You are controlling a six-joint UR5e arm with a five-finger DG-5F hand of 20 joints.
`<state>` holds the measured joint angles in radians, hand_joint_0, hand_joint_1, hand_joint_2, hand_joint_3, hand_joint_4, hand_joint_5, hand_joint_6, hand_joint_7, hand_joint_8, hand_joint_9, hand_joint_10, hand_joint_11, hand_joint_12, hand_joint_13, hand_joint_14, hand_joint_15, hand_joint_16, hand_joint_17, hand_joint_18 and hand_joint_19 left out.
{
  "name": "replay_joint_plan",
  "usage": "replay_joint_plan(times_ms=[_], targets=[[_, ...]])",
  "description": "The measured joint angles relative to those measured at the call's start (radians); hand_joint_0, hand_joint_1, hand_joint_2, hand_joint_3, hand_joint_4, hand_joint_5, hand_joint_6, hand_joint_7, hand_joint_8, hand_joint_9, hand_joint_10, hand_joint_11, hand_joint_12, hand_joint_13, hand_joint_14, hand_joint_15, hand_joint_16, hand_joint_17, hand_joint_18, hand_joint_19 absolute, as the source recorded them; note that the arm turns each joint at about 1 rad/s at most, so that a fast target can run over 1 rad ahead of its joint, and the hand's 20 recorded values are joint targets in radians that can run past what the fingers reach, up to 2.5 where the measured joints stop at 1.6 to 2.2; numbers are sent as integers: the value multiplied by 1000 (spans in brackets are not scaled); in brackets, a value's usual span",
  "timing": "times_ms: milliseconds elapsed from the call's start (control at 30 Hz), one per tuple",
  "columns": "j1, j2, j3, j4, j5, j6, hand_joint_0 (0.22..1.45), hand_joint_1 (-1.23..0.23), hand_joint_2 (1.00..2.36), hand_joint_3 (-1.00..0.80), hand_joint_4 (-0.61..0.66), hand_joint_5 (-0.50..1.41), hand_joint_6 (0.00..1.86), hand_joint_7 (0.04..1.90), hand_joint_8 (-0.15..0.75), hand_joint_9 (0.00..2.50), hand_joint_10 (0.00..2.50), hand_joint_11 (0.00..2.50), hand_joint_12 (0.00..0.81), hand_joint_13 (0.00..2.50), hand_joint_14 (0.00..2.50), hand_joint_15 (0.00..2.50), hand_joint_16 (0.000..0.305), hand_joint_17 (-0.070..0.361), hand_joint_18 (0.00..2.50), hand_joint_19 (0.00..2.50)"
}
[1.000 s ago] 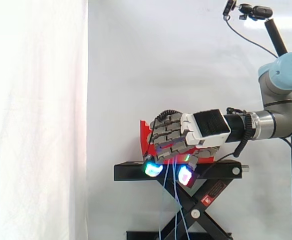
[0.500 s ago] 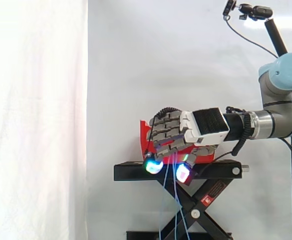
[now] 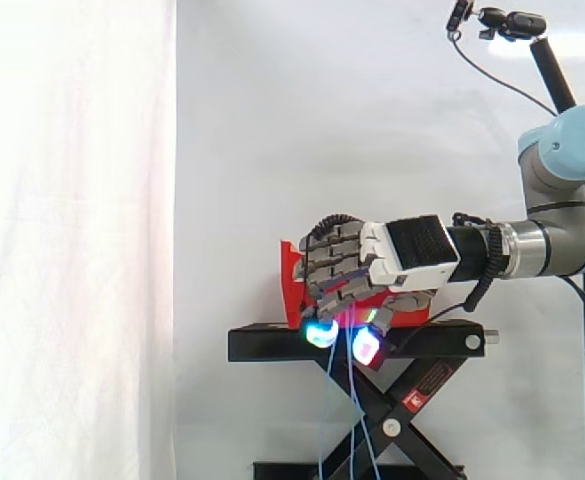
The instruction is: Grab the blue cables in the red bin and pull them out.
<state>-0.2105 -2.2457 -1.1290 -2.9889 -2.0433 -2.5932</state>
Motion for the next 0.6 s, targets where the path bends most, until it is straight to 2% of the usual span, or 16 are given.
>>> replay_joint_plan(times_ms=[100,267,600], targets=[[0,0,0,0,0,0,720,-1024,1000,-1000,43,720,400,653,256,772,19,1166,361,596,21,551,47,106,406,390],[0,0,0,-4,0,0,716,-1017,1000,-1000,51,776,0,780,256,770,18,1185,362,594,19,555,47,106,407,389],[-2,0,0,-5,0,-8,714,-1021,1000,-1000,59,758,1,742,255,764,18,1171,364,589,19,553,47,106,404,392]])
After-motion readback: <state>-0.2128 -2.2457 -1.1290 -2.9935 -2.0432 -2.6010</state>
